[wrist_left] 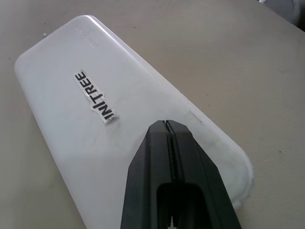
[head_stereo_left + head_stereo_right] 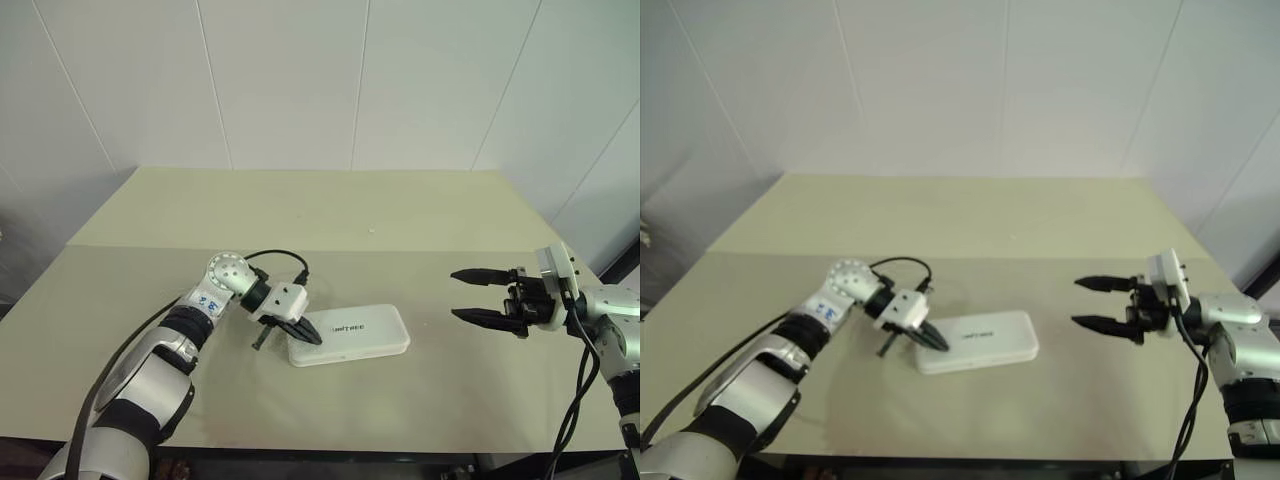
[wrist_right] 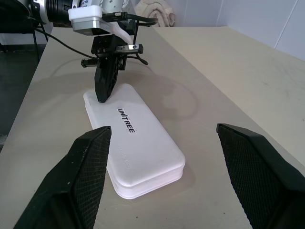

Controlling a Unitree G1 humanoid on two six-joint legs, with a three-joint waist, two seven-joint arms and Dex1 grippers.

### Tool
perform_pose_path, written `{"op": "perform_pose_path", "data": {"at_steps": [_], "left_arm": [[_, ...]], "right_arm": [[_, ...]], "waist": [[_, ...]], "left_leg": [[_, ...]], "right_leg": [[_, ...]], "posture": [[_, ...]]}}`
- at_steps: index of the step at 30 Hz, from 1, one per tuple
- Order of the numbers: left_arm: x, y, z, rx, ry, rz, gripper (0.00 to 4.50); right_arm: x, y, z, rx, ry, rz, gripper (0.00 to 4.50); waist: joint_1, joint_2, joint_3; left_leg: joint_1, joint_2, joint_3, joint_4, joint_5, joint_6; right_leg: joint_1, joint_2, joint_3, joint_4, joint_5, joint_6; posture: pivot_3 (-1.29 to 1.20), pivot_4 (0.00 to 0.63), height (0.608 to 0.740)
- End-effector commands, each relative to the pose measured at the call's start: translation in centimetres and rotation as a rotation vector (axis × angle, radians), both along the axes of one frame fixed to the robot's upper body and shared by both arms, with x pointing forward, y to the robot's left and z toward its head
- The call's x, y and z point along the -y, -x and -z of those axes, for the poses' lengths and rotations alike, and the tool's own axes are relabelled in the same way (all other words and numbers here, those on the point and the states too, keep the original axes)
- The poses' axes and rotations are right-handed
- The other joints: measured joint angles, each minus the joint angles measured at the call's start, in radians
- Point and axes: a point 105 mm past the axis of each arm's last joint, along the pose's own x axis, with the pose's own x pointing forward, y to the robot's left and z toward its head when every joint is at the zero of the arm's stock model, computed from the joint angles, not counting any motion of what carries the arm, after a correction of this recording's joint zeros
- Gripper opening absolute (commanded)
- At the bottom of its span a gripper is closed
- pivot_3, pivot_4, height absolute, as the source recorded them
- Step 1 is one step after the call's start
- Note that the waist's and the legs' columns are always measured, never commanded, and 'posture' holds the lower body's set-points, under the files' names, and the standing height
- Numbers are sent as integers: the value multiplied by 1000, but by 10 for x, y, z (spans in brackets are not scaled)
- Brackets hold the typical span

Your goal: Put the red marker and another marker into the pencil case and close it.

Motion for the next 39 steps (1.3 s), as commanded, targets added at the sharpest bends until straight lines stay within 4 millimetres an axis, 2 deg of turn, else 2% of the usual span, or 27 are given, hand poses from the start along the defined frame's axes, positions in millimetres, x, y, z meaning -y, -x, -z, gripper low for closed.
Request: {"op": "perform_pose_path", "data": {"at_steps": [1,4,8,18,21,24,26,35,36,39], "left_arm": [[-10,7,16,-43,-107,49,13],[-11,6,11,-58,-59,31,13],[-9,11,-5,-101,122,22,13],[-32,13,-8,-140,241,-129,13],[-39,14,-17,-126,301,-191,13],[-48,27,-32,-170,368,-202,611],[-57,37,-38,-189,378,-208,1216],[-97,56,-59,-204,481,-276,4273],[-100,58,-62,-201,500,-281,4448],[-104,60,-66,-197,528,-294,4448]], "right_arm": [[-1,9,-8,34,13,-75,4500],[-1,10,-8,31,13,-76,4500],[-3,15,-7,18,0,-101,4500],[-7,5,1,8,25,-106,4500],[-8,2,-1,14,28,-111,4500],[-9,2,-4,19,28,-115,4500],[-8,2,-4,19,28,-115,4500],[-6,2,-7,21,29,-108,4500],[-5,2,-7,21,29,-105,4500],[-4,1,-9,25,31,-97,4500]], "waist": [[0,0,0],[0,0,0],[-2,0,0],[-8,0,0],[-8,0,0],[-8,0,0],[-9,0,0],[-9,0,0],[-9,0,0],[-9,0,0]], "left_leg": [[0,0,0,0,0,0],[0,0,0,1,0,0],[0,0,0,0,0,0],[-1,0,0,0,0,0],[-1,1,0,0,0,0],[-1,1,0,-1,0,0],[-1,1,0,-2,0,0],[0,1,0,-2,0,0],[0,1,0,-3,0,0],[0,1,0,-3,0,0]], "right_leg": [[0,0,0,0,0,0],[0,0,0,0,0,0],[0,0,0,1,0,0],[-2,0,0,1,0,0],[-2,0,1,1,0,0],[-2,0,0,1,0,0],[-2,0,0,1,0,0],[-2,0,0,1,0,-1],[-2,0,0,1,0,-1],[-2,0,0,0,0,-1]], "posture": [[0,150,740],[0,150,740],[0,150,740],[0,150,740],[0,150,740],[0,150,740],[0,150,740],[0,150,740],[0,150,740],[0,150,740]]}}
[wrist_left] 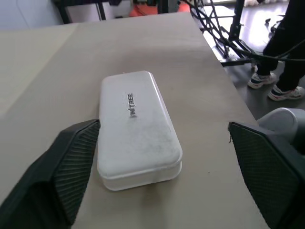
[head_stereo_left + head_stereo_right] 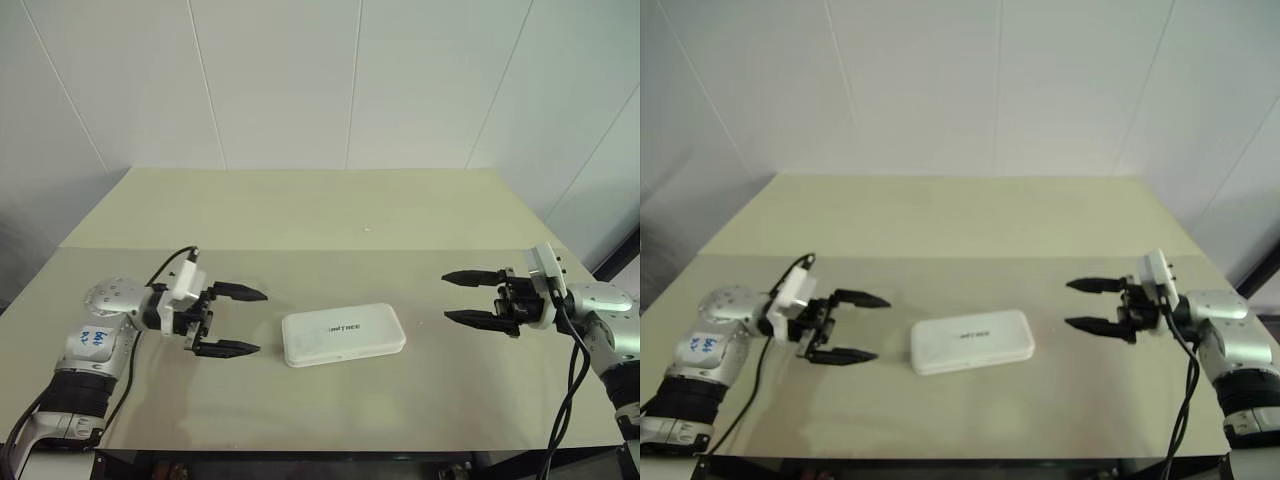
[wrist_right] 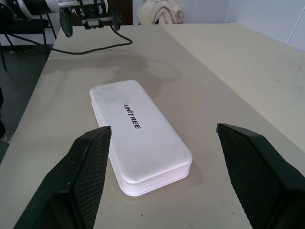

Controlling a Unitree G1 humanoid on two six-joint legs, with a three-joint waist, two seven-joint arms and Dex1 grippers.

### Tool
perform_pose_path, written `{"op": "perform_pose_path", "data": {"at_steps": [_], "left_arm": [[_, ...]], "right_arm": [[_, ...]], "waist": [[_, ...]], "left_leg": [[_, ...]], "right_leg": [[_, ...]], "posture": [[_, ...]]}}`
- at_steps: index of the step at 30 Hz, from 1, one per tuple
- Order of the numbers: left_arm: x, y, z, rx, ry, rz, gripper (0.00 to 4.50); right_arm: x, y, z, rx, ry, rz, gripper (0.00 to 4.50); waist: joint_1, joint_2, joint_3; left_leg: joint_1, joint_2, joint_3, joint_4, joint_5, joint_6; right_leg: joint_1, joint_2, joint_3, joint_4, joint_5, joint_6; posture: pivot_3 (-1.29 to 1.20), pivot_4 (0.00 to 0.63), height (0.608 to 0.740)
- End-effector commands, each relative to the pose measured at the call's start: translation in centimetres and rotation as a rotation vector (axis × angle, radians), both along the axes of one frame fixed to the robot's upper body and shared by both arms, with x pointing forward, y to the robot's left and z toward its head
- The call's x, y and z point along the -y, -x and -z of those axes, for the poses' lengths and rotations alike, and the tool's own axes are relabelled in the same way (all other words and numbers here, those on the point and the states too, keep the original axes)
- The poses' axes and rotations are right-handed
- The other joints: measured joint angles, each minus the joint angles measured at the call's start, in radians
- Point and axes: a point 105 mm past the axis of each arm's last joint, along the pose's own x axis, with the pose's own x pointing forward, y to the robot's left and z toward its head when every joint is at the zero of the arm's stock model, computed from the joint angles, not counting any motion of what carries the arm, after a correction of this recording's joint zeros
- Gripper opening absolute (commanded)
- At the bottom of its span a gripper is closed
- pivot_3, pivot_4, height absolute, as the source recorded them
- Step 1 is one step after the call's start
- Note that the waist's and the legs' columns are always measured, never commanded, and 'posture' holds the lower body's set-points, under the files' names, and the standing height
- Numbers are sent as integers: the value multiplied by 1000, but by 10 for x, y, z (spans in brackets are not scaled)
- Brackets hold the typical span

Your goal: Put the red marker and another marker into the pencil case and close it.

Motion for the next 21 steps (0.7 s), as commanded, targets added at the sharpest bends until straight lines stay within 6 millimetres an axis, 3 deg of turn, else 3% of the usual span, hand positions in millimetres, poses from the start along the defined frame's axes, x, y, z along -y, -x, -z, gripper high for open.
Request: {"op": "perform_pose_path", "data": {"at_steps": [1,7,10,21], "left_arm": [[-3,8,-12,34,30,27,4448],[-20,12,-10,-51,101,13,4448],[-25,4,-10,-35,101,-19,4448],[-28,-12,-16,-26,64,-21,4448]], "right_arm": [[6,6,-14,48,18,-43,4500],[7,6,-22,66,16,-36,4500],[6,8,-23,66,19,-45,4500],[-3,31,-23,106,-28,-77,4500]], "waist": [[0,0,0],[-3,0,0],[-3,0,0],[4,0,0]], "left_leg": [[0,0,0,0,0,0],[0,0,0,-1,0,0],[0,0,0,-1,0,0],[0,0,0,-1,0,0]], "right_leg": [[0,0,0,0,0,0],[0,0,0,0,0,0],[0,0,0,0,0,0],[-1,0,-1,0,0,0]], "posture": [[0,150,740],[0,150,740],[0,150,740],[0,150,740]]}}
